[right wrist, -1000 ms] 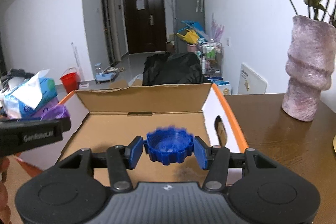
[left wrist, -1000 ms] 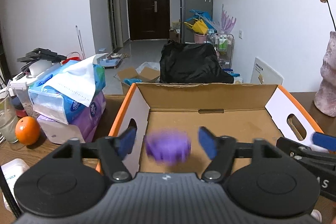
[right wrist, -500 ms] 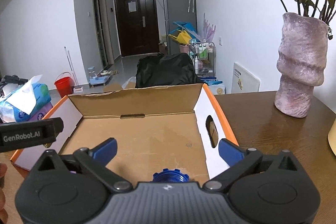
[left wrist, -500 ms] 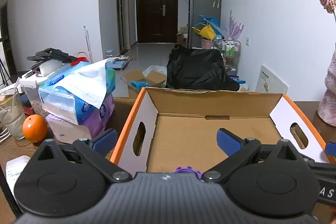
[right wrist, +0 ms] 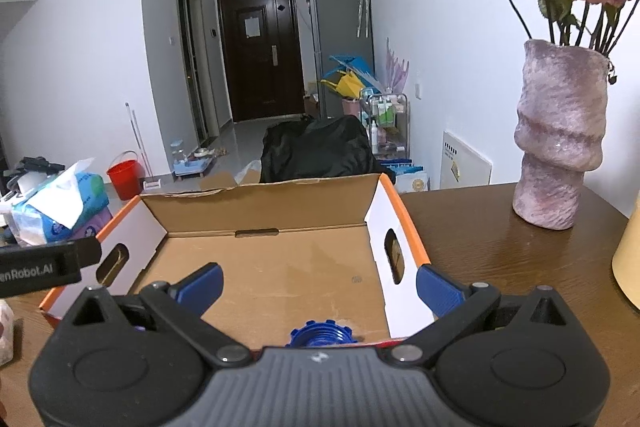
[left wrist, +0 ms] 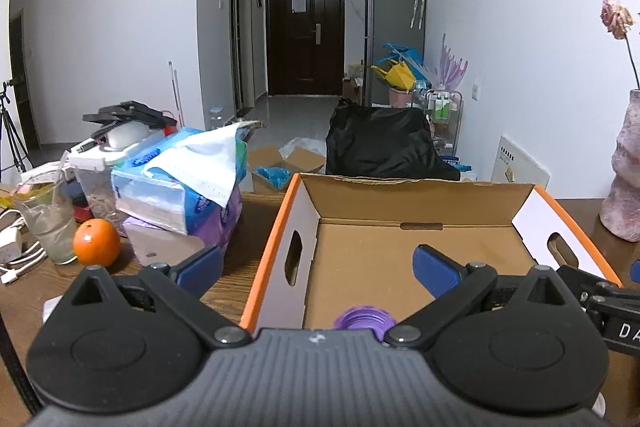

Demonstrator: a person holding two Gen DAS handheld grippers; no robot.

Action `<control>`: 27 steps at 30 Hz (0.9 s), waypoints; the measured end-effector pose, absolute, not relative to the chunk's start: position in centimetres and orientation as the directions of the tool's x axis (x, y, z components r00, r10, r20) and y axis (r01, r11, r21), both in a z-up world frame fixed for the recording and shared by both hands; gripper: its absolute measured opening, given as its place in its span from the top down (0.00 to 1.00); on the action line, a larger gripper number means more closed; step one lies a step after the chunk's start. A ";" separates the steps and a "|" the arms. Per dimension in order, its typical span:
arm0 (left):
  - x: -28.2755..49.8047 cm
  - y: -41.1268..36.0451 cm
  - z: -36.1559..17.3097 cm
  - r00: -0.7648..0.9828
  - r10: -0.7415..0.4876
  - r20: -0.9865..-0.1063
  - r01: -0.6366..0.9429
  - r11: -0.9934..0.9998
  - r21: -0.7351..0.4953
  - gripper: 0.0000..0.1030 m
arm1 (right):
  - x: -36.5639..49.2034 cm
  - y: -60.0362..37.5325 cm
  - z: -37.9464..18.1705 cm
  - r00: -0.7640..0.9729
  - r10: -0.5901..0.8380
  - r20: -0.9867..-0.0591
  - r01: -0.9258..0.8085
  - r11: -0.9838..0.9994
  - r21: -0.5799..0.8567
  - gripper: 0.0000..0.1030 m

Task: Organize rigid objects
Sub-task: 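Withdraw both tools from the box back toward the table items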

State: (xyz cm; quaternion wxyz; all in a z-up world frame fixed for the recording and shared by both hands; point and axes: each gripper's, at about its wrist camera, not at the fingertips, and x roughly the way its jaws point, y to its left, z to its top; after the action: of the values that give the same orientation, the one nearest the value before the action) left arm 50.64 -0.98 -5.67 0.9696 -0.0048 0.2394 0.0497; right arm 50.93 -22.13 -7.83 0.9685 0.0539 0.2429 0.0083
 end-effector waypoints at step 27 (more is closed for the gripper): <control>38.6 0.2 -4.9 0.904 0.104 -0.416 -0.096 0.995 0.040 0.00 | 40.2 -22.3 -6.7 0.911 0.071 -0.406 -0.045 0.996 0.072 0.00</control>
State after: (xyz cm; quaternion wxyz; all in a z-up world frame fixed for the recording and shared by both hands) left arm 38.55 0.24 -4.91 0.9755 0.0095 0.2136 0.0512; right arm 40.24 -22.34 -6.68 0.9770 0.0307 0.2089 0.0298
